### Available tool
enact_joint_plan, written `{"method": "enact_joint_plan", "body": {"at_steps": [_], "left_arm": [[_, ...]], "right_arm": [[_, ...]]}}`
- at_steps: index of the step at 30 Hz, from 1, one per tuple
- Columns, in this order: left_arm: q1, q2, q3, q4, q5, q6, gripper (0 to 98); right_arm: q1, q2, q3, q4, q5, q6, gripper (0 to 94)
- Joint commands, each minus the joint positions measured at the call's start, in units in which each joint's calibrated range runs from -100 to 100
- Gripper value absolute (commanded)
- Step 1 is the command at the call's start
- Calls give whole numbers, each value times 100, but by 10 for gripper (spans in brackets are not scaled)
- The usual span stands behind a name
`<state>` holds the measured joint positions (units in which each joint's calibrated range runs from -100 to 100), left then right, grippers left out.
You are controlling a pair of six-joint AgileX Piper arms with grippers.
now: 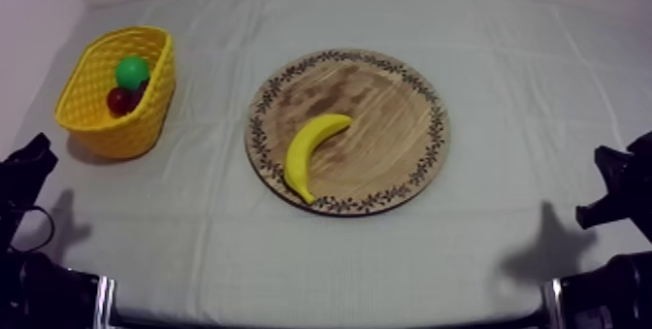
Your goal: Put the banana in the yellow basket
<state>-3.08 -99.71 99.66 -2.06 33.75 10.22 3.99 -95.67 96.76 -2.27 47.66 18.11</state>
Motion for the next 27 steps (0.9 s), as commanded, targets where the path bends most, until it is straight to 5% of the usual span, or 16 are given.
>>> {"method": "enact_joint_plan", "body": {"at_steps": [1,11,27], "left_arm": [[0,-3,0,-2,4,1,0],[110,-3,0,-2,4,-27,0],[1819,-23,-20,-7,91,-237,0]], "right_arm": [[-1,0,1,0,0,-2,3],[-1,0,1,0,0,-2,3],[-1,0,1,0,0,-2,3]]}}
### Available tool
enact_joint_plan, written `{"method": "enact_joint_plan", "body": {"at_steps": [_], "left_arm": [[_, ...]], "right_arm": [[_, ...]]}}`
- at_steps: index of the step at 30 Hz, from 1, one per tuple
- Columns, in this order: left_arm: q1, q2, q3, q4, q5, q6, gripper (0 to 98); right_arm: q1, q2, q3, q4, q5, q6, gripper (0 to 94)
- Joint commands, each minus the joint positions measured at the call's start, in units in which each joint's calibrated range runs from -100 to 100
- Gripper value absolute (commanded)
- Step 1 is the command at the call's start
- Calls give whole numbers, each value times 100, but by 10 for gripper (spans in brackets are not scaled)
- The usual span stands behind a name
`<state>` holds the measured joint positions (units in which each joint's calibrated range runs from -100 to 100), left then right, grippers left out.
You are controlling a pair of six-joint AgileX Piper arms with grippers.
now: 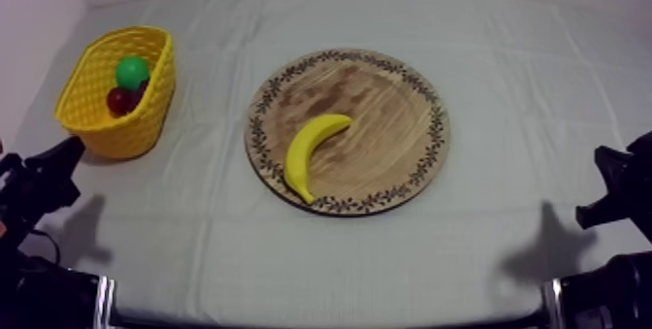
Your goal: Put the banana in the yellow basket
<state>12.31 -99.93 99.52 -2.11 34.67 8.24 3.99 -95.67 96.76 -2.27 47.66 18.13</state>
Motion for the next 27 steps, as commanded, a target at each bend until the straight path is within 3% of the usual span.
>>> {"method": "enact_joint_plan", "body": {"at_steps": [1,7,12,17,27], "left_arm": [[334,0,-7,-2,2,-59,0],[503,144,-274,25,215,-72,0],[753,1125,-1316,64,649,-190,0],[1105,2544,-2986,129,1768,-200,0],[1539,5303,-6178,544,3945,-137,0]], "right_arm": [[-1,0,1,0,0,-3,3],[-1,0,1,0,0,-3,3],[-1,0,1,0,0,-3,3],[-1,0,1,0,0,-3,3],[-1,0,1,0,0,-3,3]]}}
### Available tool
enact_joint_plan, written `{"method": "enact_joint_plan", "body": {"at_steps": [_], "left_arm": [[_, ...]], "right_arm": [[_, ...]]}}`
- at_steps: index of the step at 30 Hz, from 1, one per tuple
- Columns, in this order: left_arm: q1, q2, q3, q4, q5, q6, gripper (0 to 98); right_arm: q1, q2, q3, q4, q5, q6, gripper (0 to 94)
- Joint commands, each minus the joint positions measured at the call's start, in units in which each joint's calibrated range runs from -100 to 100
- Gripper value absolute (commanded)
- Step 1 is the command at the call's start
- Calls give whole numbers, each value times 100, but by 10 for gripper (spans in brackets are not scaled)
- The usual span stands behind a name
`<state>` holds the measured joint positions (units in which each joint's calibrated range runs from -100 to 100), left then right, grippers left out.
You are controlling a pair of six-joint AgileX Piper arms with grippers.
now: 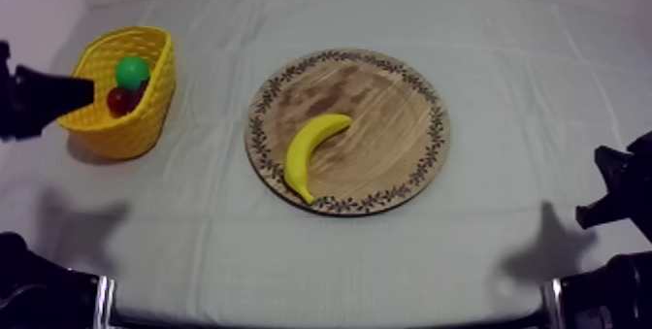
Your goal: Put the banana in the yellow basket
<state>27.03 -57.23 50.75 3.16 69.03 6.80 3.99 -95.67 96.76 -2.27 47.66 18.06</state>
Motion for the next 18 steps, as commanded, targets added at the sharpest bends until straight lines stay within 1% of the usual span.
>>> {"method": "enact_joint_plan", "body": {"at_steps": [1,6,12,18], "left_arm": [[134,1291,-1582,29,671,17,0],[507,2544,-2778,52,1306,81,0],[929,3970,-3850,37,1695,93,0],[1279,5185,-4852,-45,2067,66,0]], "right_arm": [[-1,0,1,0,0,3,3],[-1,0,1,0,0,3,3],[-1,0,1,0,0,3,3],[-1,0,1,0,0,3,3]]}}
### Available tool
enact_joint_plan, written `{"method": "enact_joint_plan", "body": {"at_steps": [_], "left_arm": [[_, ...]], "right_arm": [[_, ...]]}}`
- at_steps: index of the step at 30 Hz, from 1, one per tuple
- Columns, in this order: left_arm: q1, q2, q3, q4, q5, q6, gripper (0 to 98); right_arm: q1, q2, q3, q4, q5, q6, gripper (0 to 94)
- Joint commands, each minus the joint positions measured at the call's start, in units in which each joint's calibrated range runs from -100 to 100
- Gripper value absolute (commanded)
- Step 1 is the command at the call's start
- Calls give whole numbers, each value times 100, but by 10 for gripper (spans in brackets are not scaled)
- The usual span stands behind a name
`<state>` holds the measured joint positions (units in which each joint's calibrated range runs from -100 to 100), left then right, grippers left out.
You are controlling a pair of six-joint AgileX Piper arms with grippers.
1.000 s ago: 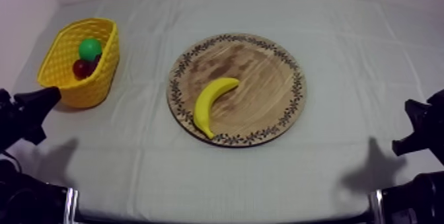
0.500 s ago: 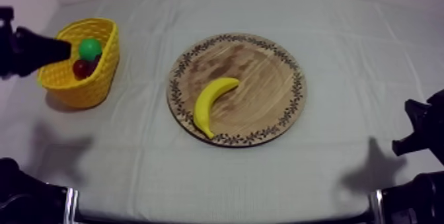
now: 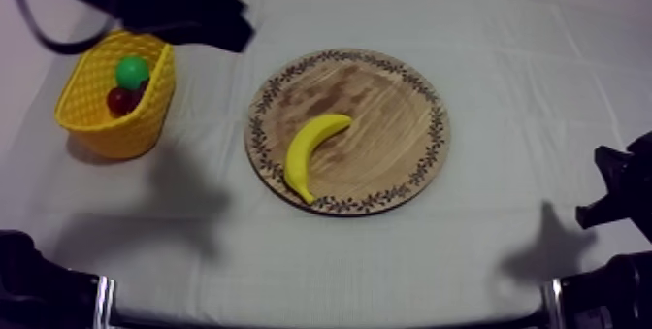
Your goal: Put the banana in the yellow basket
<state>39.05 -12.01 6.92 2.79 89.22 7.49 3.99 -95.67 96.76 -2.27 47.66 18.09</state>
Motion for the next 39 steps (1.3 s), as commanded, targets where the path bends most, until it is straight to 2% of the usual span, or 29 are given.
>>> {"method": "enact_joint_plan", "body": {"at_steps": [1,7,10,17,24,29,33,39], "left_arm": [[107,820,-616,-11,83,-15,0],[189,1371,-1246,-23,154,-33,6],[184,1451,-1380,-54,160,-57,62],[118,1582,-1396,-334,307,309,256],[58,1683,-1402,-335,419,130,619],[52,1795,-1423,-273,429,-67,818],[52,1948,-1411,-253,436,-184,902],[25,2431,-1121,-218,319,-297,937]], "right_arm": [[-1,0,1,0,0,0,3],[-1,0,1,0,0,0,3],[-1,0,1,0,0,0,3],[-1,0,1,0,0,0,3],[-1,0,1,0,0,0,3],[-1,0,1,0,0,0,3],[-1,0,1,0,0,0,3],[-1,0,1,0,0,0,3]]}}
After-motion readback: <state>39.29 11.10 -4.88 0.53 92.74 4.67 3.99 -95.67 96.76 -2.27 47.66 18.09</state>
